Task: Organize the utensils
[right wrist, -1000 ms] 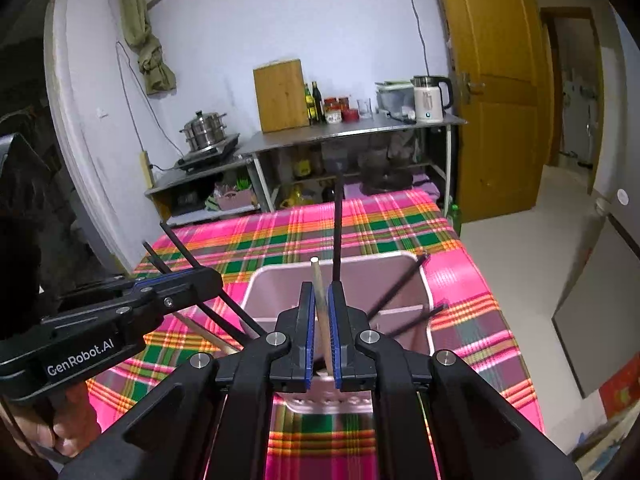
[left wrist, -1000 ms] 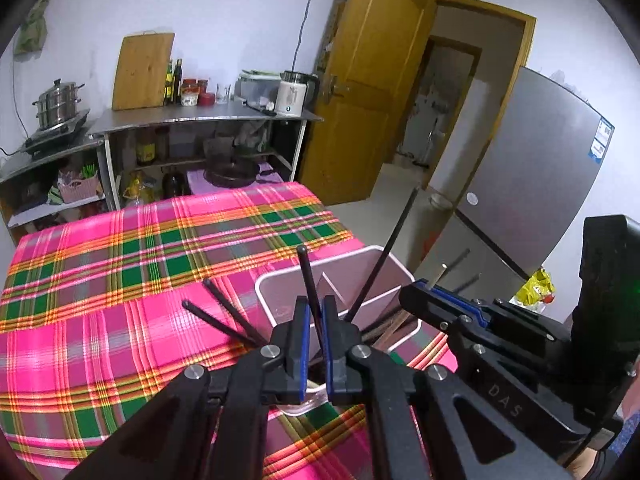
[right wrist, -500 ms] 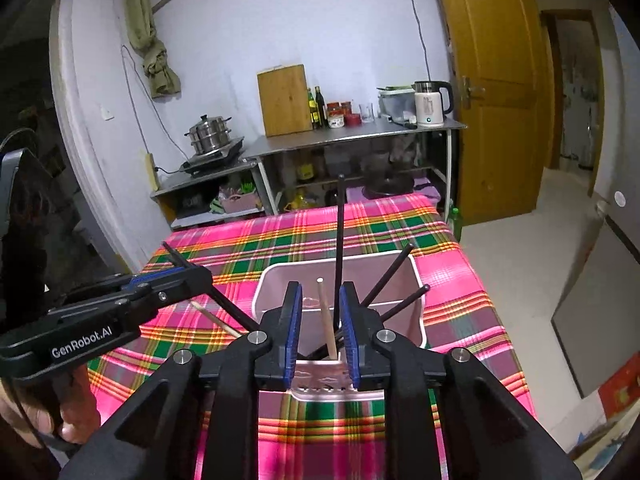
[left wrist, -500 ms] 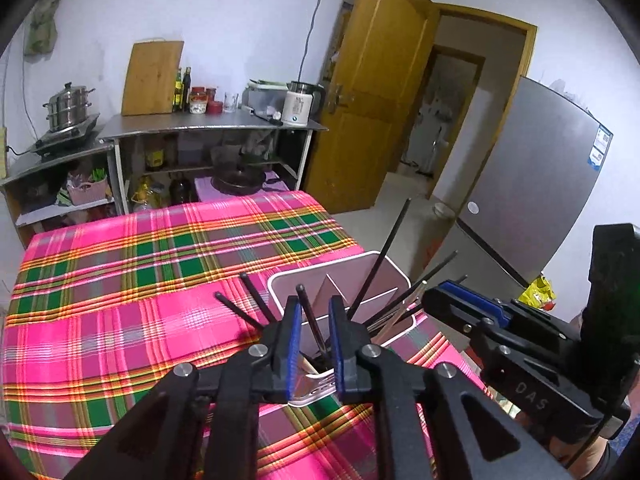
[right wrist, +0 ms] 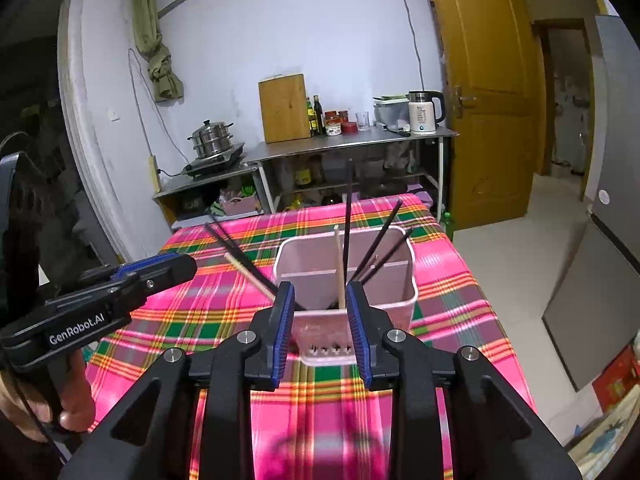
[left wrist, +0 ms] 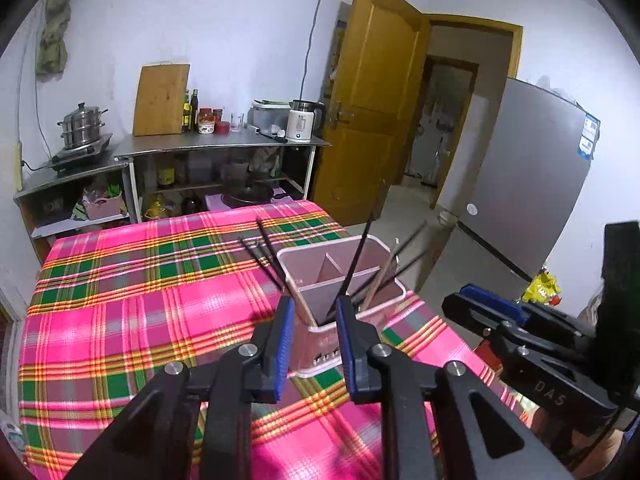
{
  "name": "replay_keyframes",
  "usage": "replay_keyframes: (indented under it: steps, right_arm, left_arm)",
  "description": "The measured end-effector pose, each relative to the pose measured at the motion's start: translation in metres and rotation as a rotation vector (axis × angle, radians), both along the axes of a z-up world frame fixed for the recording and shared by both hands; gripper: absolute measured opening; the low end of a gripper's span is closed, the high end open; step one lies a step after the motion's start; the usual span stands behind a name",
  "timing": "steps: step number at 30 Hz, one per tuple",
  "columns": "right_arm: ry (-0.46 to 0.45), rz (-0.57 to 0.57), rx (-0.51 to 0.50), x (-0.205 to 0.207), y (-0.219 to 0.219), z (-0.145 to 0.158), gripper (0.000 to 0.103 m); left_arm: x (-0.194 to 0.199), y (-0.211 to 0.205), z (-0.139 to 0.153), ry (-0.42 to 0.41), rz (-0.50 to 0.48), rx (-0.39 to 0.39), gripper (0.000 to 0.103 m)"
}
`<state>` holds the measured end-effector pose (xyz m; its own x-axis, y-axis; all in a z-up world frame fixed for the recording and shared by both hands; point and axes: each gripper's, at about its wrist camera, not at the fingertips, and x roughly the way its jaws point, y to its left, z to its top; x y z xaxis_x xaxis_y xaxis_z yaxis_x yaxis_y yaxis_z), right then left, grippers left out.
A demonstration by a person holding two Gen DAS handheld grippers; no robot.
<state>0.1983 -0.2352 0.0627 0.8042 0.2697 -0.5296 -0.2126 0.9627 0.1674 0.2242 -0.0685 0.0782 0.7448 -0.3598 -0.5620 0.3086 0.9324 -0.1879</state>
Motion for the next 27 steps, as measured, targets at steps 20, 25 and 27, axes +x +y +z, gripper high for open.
replay_keyframes:
  steps: [20,25,27]
  right_arm:
    - [0.012,0.019,-0.094,-0.092,0.025,-0.049,0.029]
    - [0.014,0.013,-0.1,-0.104,0.024,-0.055,0.029]
    - [0.015,0.011,-0.101,-0.108,0.022,-0.057,0.029]
  left_arm:
    - [-0.109,0.011,-0.051,-0.053,0.004,0.027,0.021]
    - [-0.118,0.016,-0.055,-0.051,0.011,0.009,0.021]
    - [-0.12,0.016,-0.056,-0.053,0.011,0.014,0.021]
